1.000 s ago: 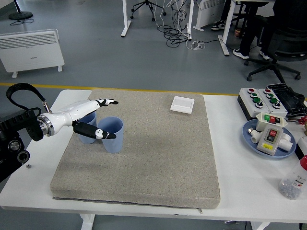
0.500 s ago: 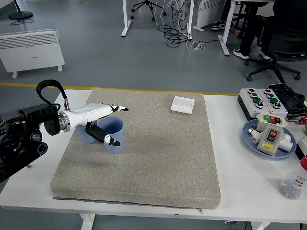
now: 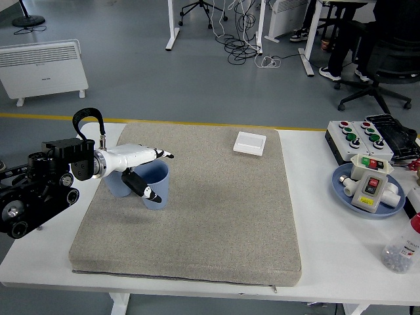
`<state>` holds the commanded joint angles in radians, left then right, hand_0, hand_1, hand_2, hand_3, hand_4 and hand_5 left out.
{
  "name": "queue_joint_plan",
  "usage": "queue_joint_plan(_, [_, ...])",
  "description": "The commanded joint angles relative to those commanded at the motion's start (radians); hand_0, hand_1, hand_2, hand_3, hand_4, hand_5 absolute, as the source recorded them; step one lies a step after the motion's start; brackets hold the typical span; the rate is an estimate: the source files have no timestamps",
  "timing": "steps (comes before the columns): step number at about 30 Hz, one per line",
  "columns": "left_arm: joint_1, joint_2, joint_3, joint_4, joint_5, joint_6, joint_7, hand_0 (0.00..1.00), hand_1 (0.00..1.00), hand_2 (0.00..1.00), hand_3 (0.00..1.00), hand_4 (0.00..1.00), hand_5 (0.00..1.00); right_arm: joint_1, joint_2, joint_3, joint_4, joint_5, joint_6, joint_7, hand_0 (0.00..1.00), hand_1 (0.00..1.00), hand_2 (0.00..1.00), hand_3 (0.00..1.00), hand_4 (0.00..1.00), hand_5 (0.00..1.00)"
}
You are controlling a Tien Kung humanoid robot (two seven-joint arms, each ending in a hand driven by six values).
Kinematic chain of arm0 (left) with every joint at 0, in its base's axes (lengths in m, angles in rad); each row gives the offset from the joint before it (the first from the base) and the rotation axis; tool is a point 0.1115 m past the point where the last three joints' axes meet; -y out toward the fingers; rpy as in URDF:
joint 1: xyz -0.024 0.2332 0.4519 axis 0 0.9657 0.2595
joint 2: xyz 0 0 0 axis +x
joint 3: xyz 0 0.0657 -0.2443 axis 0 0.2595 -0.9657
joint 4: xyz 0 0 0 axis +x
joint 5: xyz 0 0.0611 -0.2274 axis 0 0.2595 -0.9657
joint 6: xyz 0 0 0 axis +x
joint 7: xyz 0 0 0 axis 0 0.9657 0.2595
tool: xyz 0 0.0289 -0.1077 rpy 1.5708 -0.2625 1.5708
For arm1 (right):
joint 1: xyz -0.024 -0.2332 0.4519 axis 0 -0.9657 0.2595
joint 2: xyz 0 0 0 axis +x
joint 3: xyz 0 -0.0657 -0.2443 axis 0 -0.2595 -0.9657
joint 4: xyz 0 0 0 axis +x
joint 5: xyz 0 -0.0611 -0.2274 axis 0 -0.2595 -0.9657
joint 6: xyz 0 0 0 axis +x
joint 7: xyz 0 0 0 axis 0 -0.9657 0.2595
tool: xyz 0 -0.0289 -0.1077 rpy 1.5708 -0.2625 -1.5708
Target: Push cup pick cup insert cup
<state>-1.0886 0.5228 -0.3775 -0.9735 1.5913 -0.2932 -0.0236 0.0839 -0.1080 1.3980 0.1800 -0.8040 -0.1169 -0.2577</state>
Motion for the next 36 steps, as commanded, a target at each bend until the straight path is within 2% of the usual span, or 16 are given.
queue_joint_plan(3, [-0.004, -0.01, -0.007, 0.018, -0.001, 0.003, -0.004, 0.931, 0.942, 0.998, 0.998, 0.998, 0.421, 0.001, 0.001, 0.0, 0.0, -0.003, 0.0, 0.0, 0.75, 0.615, 0.593, 0.584, 0.112, 0.596])
queue_joint_plan(4, [-0.006, -0.014, -0.004, 0.029, -0.001, 0.0, -0.003, 0.907, 0.913, 0.998, 0.998, 0.998, 0.37, 0.001, 0.001, 0.0, 0.0, -0.004, 0.001, -0.001, 0.75, 0.614, 0.59, 0.584, 0.113, 0.596])
queue_joint_plan(5, [-0.008, -0.016, -0.001, 0.036, -0.001, -0.002, -0.002, 0.907, 0.913, 0.998, 0.998, 0.998, 0.37, 0.002, 0.001, -0.001, 0.0, -0.005, 0.001, -0.001, 0.75, 0.614, 0.59, 0.584, 0.113, 0.596])
queue_joint_plan(9, [-0.011, -0.015, 0.015, 0.054, -0.005, -0.009, -0.006, 0.907, 0.913, 0.998, 0.998, 0.998, 0.37, 0.001, 0.001, -0.003, 0.0, -0.002, 0.001, 0.0, 0.75, 0.614, 0.59, 0.584, 0.113, 0.596])
queue_joint_plan(10, [-0.012, -0.015, 0.016, 0.055, -0.005, -0.009, -0.006, 0.863, 0.892, 0.998, 0.988, 0.957, 0.267, 0.001, 0.001, -0.003, 0.0, -0.002, 0.001, 0.0, 0.751, 0.614, 0.589, 0.584, 0.113, 0.595])
queue_joint_plan(15, [-0.012, -0.017, 0.014, 0.074, -0.016, -0.013, -0.016, 0.863, 0.892, 0.998, 0.988, 0.957, 0.267, 0.003, 0.0, -0.003, 0.0, -0.002, 0.001, 0.0, 0.751, 0.614, 0.589, 0.584, 0.113, 0.595])
queue_joint_plan(16, [-0.012, -0.017, 0.014, 0.075, -0.016, -0.013, -0.016, 0.81, 0.853, 0.983, 0.946, 0.881, 0.154, 0.003, 0.0, -0.003, 0.0, -0.002, 0.001, 0.0, 0.751, 0.613, 0.589, 0.584, 0.114, 0.596])
queue_joint_plan(21, [-0.008, -0.02, 0.018, 0.078, -0.028, -0.003, -0.037, 0.81, 0.853, 0.983, 0.946, 0.881, 0.154, 0.003, 0.001, -0.001, 0.0, -0.006, 0.001, 0.001, 0.751, 0.613, 0.589, 0.584, 0.114, 0.596])
queue_joint_plan(22, [-0.008, -0.02, 0.02, 0.079, -0.029, -0.001, -0.039, 0.783, 0.805, 0.938, 0.889, 0.852, 0.111, 0.003, 0.001, -0.001, 0.0, -0.006, 0.001, 0.001, 0.751, 0.613, 0.589, 0.584, 0.114, 0.592])
queue_joint_plan(27, [-0.009, -0.023, 0.028, 0.085, -0.035, 0.004, -0.043, 0.783, 0.805, 0.938, 0.889, 0.852, 0.111, 0.004, 0.0, -0.001, 0.0, -0.007, 0.001, 0.0, 0.751, 0.613, 0.589, 0.584, 0.114, 0.592])
queue_joint_plan(28, [-0.008, -0.023, 0.028, 0.086, -0.037, 0.006, -0.045, 0.739, 0.769, 0.902, 0.815, 0.819, 0.087, 0.004, 0.0, -0.002, 0.0, -0.005, 0.001, 0.0, 0.751, 0.613, 0.588, 0.584, 0.114, 0.59])
queue_joint_plan(33, [-0.01, -0.026, 0.028, 0.092, -0.042, 0.015, -0.055, 0.739, 0.769, 0.902, 0.815, 0.819, 0.087, 0.004, 0.0, -0.004, 0.0, -0.003, 0.001, 0.001, 0.751, 0.613, 0.588, 0.584, 0.114, 0.59])
queue_joint_plan(34, [-0.01, -0.027, 0.029, 0.093, -0.043, 0.016, -0.056, 0.648, 0.701, 0.824, 0.712, 0.772, 0.081, 0.005, 0.0, -0.004, 0.0, -0.003, 0.001, 0.001, 0.75, 0.613, 0.588, 0.584, 0.115, 0.589])
queue_joint_plan(36, [-0.01, -0.029, 0.028, 0.096, -0.048, 0.022, -0.062, 0.648, 0.701, 0.824, 0.712, 0.772, 0.081, 0.005, 0.0, -0.003, 0.0, -0.005, 0.001, 0.001, 0.75, 0.613, 0.588, 0.584, 0.115, 0.589])
